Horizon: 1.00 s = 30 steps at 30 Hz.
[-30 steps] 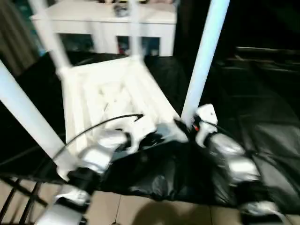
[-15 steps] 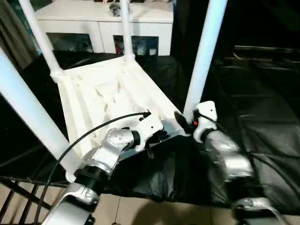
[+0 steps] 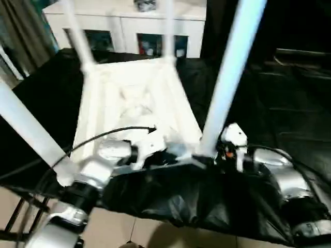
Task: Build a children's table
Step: Rotate leg to tighten
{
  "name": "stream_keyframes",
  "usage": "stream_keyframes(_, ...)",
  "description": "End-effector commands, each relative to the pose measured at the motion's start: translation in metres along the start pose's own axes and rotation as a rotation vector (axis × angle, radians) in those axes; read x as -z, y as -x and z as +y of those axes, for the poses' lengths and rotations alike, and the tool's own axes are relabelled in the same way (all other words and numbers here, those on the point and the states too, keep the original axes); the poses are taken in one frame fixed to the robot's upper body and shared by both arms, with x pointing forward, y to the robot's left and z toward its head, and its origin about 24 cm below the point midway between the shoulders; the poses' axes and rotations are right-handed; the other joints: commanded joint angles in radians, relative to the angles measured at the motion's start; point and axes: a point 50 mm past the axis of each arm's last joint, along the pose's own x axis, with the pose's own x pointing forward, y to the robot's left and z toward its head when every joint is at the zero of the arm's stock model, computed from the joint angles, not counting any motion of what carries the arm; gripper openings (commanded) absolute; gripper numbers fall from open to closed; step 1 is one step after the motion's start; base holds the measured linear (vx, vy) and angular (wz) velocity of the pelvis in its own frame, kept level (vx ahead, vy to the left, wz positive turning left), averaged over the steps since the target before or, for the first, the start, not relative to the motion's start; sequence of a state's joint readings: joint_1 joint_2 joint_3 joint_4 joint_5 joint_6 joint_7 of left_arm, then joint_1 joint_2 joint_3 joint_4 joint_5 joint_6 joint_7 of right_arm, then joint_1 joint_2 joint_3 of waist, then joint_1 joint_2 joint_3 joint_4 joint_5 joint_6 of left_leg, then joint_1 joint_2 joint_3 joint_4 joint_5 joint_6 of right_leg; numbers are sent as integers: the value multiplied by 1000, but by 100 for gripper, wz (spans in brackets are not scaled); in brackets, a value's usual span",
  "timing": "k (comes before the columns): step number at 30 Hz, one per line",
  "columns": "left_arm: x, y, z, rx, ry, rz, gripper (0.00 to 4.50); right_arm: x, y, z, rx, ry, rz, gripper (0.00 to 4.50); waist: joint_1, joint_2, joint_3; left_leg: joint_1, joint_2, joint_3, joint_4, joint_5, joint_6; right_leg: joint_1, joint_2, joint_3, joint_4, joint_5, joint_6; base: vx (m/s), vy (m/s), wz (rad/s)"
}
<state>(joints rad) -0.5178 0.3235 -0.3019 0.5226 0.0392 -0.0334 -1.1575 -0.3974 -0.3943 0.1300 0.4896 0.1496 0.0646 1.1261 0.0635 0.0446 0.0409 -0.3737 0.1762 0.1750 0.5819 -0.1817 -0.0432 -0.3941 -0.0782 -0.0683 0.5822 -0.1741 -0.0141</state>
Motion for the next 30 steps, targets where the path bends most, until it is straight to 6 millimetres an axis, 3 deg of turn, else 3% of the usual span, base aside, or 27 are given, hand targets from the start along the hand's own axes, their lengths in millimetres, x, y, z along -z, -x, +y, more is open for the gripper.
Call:
stream_keyframes(1,-6,1,1,18,-36,-18,0,-1,-9,12,-138,-14,-1,310,1,-4,-58,14,61,-12,-68,-239,79,46,-68,42,-58,-185,-256,0,0,0)
stream_keyframes(8,-1,9,4,37,-37,5,0,-2,-9,16,-225,-27,5,267,4,-6,-60,13,60,-12,-66,-217,76,47,-69,42,-54,-162,-257,0,0,0)
stream_keyframes(19,0,5,6,-4,-23,3,0,3,-13,22,-196,-34,0,263,12,-7,-60,13,59,-12,-66,-214,68,47,-70,43,-56,-181,-247,0,0,0)
stream_keyframes(21,-4,-3,9,-65,-12,-9,0,7,-22,16,-29,-57,-22,263,10,-7,-56,13,59,-13,-69,-234,55,43,-72,44,-60,-222,-237,0,0,0)
stream_keyframes(24,-11,-17,9,-113,0,-40,0,11,-33,10,159,-87,-36,260,-4,-10,-48,18,54,-17,-76,-305,15,39,-74,44,-72,-356,-204,0,0,0)
stream_keyframes(25,-15,-25,7,-129,6,-56,0,12,-38,9,228,-102,-42,258,-14,-10,-48,22,54,-21,-76,-340,-1,36,-75,45,-80,-422,-179,0,0,0)
stream_keyframes(29,-29,-53,0,-159,24,-103,0,11,-55,10,397,-166,-85,255,-27,-10,-49,19,51,-22,-78,-346,-3,35,-72,47,-82,-412,-169,0,0,0)
stream_keyframes(30,-32,-59,-1,-163,23,-111,0,10,-60,11,435,-175,-91,254,-28,-3,-49,19,50,-22,-78,-342,-4,34,-71,48,-82,-400,-170,0,0,0)
